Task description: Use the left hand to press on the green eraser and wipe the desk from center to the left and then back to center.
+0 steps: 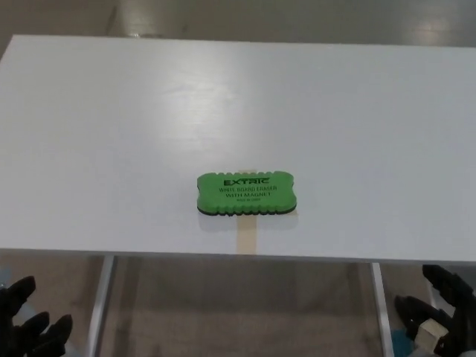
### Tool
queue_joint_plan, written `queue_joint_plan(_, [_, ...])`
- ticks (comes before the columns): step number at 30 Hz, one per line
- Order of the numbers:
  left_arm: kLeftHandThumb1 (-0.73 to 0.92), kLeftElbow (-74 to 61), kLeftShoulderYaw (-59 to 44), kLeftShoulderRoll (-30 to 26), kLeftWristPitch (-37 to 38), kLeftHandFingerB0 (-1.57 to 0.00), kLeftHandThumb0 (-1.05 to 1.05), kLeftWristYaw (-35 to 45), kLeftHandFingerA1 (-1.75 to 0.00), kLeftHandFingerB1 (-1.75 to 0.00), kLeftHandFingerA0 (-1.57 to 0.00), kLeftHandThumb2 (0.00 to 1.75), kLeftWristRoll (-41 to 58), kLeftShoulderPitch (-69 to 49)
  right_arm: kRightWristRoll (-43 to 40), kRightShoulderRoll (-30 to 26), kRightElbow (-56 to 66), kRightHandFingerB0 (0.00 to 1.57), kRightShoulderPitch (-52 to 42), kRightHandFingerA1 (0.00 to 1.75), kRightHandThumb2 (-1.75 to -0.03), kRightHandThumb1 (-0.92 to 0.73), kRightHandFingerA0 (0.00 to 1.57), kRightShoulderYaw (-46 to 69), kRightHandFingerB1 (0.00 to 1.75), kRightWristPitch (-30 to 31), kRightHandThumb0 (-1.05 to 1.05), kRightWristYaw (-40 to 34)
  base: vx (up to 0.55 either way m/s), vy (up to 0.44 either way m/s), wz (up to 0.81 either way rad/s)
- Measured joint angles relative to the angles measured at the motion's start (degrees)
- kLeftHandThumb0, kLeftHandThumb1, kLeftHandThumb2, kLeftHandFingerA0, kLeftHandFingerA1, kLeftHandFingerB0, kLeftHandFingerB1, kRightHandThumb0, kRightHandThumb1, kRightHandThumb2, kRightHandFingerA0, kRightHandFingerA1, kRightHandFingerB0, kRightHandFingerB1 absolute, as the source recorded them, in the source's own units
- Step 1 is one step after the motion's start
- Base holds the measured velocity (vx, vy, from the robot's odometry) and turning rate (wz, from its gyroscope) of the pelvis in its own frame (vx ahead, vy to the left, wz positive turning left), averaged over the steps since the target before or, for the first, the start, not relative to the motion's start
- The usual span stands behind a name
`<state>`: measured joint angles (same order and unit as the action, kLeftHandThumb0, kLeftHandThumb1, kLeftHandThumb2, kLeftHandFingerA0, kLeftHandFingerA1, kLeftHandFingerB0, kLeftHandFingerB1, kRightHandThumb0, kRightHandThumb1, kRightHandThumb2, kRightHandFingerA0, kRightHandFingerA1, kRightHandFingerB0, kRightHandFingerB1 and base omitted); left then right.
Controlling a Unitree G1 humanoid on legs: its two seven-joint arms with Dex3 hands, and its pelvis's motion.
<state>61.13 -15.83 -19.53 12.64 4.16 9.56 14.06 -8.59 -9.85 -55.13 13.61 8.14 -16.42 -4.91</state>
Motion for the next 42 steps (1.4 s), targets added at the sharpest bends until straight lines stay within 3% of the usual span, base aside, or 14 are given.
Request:
queue_joint_plan(22, [0.49, -0.69, 1.97, 0.01, 3.94, -0.12, -0.1, 3.2, -0.51, -0.46, -0.21, 0.91, -1.14, -6.38, 1.61, 1.78, -0.41, 0.37, -5.08, 0.43, -0.59, -0.65, 0.52, 1.31, 0.37, -2.3, -0.18, 0.11, 0.0, 0.0, 0.0])
queue_joint_plan(23, [0.69, -1.41, 2.24, -0.02, 4.2, -0.21, -0.16, 4.45, -0.38, -0.32, -0.28, 0.63, -1.16, -7.39, 1.64, 1.79, -0.36, 0.37, -5.34, 0.43, -0.59, -0.65, 0.51, 1.31, 0.36, -2.31, -0.18, 0.15, 0.0, 0.0, 0.0])
queue_joint_plan(29, [0.66, -4.72, 2.61, -0.2, 4.6, -0.23, -0.15, 9.62, -0.38, -0.32, -0.27, 0.61, -0.64, -10.66, 1.58, 1.8, -0.05, 0.37, -5.43, 0.43, -0.59, -0.65, 0.51, 1.32, 0.37, -2.31, -0.18, 0.45, 0.0, 0.0, 0.0])
queue_joint_plan(30, [0.45, -5.84, 2.65, -0.23, 4.6, -0.16, -0.1, 10.97, -0.52, -0.49, -0.2, 0.88, -0.32, -11.6, 1.55, 1.79, -0.05, 0.37, -5.44, 0.43, -0.59, -0.65, 0.51, 1.32, 0.36, -2.31, -0.17, 0.53, 0.0, 0.0, 0.0])
queue_joint_plan(42, [0.44, -25.56, 4.66, -2.26, 4.97, -0.26, -0.1, 22.85, -0.53, -0.53, -0.22, 0.89, 2.22, -25.17, 1.58, 1.8, -0.18, 0.38, -5.82, 0.43, -0.59, -0.65, 0.51, 1.2, 0.37, -2.36, -0.16, 1.29, 0.0, 0.0, 0.0])
